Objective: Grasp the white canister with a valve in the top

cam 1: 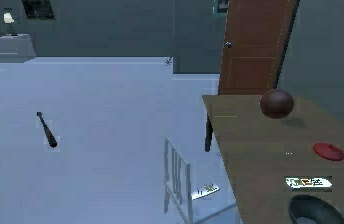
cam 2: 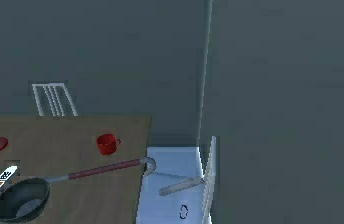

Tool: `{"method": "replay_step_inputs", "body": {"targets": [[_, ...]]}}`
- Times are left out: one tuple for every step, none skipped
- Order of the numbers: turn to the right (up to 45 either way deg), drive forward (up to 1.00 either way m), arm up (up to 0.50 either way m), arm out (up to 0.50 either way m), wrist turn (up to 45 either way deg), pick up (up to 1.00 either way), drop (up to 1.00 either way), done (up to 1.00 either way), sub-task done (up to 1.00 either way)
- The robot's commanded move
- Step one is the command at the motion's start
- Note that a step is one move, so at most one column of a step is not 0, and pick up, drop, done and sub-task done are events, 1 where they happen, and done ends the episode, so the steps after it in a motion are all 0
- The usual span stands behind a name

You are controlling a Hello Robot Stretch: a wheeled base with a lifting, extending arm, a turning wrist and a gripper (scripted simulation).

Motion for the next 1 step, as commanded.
{"method": "replay_step_inputs", "body": {"targets": [[0.0,0.0,0.0,0.46,0.0,0.0,0.0,0.0,0.0]]}}
